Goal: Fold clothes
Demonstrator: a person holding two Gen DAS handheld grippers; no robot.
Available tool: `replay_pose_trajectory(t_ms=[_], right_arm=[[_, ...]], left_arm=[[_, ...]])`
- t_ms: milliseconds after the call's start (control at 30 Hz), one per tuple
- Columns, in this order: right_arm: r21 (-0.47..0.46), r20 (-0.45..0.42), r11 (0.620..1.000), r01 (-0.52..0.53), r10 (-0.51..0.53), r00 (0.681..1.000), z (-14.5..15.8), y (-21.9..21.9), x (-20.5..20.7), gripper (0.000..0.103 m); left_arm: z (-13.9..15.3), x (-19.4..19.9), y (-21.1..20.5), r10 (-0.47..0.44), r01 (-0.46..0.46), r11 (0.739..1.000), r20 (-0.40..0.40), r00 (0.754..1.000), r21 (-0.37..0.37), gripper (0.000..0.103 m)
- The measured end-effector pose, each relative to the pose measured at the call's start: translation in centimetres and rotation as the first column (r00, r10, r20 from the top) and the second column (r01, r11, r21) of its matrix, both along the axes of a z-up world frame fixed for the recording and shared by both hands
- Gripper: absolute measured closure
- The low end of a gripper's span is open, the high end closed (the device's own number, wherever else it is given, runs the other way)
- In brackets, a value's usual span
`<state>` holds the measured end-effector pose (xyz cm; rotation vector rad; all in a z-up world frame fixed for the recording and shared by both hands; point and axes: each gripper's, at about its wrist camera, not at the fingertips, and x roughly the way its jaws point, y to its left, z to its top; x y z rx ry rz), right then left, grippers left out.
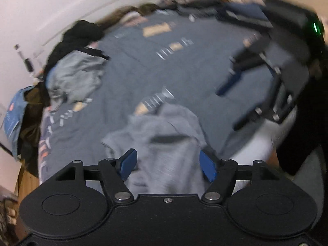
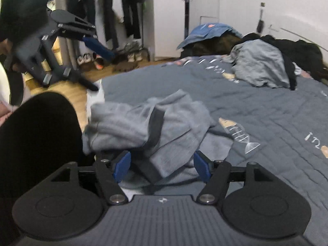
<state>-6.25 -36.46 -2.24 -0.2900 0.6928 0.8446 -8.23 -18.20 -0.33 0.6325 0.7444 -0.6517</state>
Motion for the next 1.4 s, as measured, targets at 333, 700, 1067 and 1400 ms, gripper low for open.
replay_pose_trajectory(t_ms=[333, 700, 1067, 1400], right_arm=[[-0.108, 0.036, 0.982, -0.158, 0.162, 0.986, -4.1, 2.6, -1.2, 0.031], [-0.196, 0.193, 0.958, -0.211, 0.249, 0.949, -7.5, 5.0, -1.6, 0.031], [-0.181, 0.206, 0.965, -0.191, 0.227, 0.952, -8.6, 6.0, -0.3, 0.031], [-0.375, 0.378, 0.868, -0.325, 0.463, 0.801, -10.3, 7.3, -2.6, 0.027]], left_arm=[[-6.0, 3.1, -1.1, 0.067, -0.059, 0.996, -0.12, 0.99, 0.073, 0.094], [0.6, 4.6, 7.6, 0.218, -0.226, 0.971, -0.098, 0.971, -0.08, 0.096], [3.9, 3.0, 12.4, 0.276, -0.282, 0.955, -0.072, 0.958, -0.094, 0.096], [3.9, 3.8, 14.5, 0.332, -0.34, 0.933, -0.083, 0.94, -0.115, 0.096]])
